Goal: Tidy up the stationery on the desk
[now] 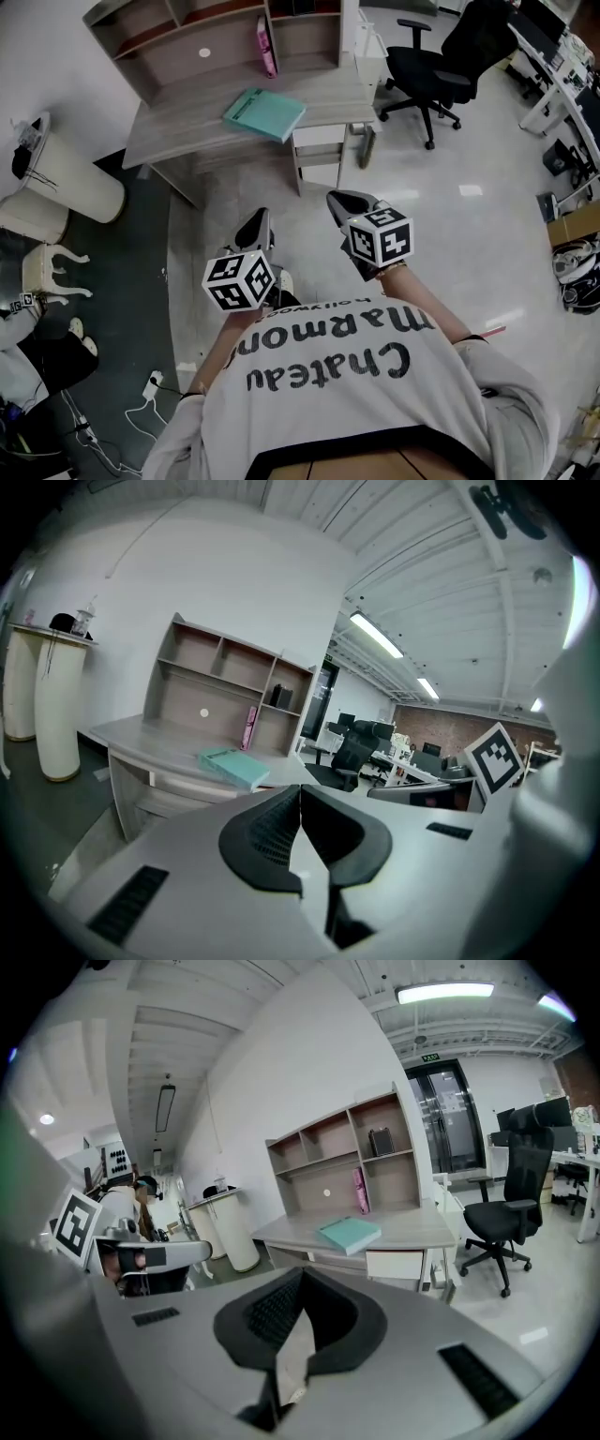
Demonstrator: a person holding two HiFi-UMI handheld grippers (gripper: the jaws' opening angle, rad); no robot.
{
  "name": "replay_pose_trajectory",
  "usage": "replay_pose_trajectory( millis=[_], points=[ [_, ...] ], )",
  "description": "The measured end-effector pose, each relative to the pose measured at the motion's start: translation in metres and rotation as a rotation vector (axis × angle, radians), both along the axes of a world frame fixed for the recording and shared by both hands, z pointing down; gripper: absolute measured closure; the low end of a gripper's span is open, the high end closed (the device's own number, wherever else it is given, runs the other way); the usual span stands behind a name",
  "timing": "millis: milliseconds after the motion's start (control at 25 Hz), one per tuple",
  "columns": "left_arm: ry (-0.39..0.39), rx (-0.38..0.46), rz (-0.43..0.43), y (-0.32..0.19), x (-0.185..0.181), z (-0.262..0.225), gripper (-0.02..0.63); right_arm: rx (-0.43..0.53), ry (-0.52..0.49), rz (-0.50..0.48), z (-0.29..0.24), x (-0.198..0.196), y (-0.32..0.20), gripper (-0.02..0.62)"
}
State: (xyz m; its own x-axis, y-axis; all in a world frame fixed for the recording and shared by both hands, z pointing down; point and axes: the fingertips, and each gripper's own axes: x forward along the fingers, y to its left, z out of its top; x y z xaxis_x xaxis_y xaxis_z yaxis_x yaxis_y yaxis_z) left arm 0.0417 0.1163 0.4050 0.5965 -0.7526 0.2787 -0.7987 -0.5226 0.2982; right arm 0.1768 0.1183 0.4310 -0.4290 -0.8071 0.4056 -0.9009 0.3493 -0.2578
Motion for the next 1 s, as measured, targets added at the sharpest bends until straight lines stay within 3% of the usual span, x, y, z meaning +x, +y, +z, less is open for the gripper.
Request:
replay_pose_trajectory(
  millis=[560, 800, 1000],
  points=[
    [0.069, 0.054, 0.055, -0.144, -0.049, -0.047, 0.589, 0.026, -0.079, 0.104, -0.028, -0.047, -0.140, 0.581],
    [0.057, 0.060, 0.072, -0.191, -0.075, -0.049, 0.589, 0.056, -0.175, 0.152, -0.032, -0.070, -0.183, 0.581],
    [0.038, 0.060, 0.115, -0.209, -0.074, -0.037, 0.589, 0.067, -0.208, 0.173, -0.024, -0.078, -0.199, 0.581]
  ],
)
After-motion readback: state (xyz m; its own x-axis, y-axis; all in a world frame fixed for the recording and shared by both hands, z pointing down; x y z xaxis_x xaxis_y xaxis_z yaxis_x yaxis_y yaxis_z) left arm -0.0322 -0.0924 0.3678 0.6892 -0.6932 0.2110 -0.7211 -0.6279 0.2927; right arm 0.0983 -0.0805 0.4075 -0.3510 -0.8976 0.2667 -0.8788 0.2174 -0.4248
